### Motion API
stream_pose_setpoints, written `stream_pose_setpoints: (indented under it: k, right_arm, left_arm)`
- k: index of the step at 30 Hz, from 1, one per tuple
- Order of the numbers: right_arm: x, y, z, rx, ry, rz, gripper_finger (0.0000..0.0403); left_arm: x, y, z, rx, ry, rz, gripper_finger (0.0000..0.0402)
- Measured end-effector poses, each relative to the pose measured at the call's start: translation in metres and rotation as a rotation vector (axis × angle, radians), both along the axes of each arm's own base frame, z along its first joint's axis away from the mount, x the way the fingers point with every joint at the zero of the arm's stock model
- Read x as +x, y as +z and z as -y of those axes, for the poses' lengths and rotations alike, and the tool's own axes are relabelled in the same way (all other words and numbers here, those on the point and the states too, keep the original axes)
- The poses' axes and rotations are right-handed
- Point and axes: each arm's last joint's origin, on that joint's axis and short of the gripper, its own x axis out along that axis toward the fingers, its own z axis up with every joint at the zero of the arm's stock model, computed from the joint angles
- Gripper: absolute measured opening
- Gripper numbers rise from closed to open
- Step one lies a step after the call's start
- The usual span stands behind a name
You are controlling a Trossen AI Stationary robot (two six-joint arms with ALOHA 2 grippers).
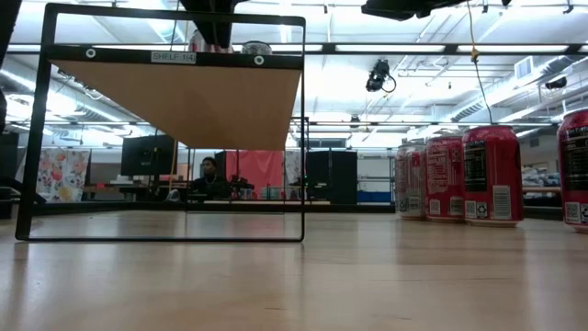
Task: Place canned beverage on shelf
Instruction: Put the top red and silver soda can on the shelf
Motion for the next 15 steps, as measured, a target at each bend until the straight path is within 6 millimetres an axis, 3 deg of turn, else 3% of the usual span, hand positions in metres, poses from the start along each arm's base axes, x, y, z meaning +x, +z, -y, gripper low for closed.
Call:
stream_pose_setpoints:
  k: [15]
  right_arm:
    - [0.0, 0.0, -0.0001, 0.0, 0.001, 0.0, 0.0221]
  left_arm:
    - [0.0013, 0.0003, -0.0097, 0.034, -0.009, -0.012, 0.0181]
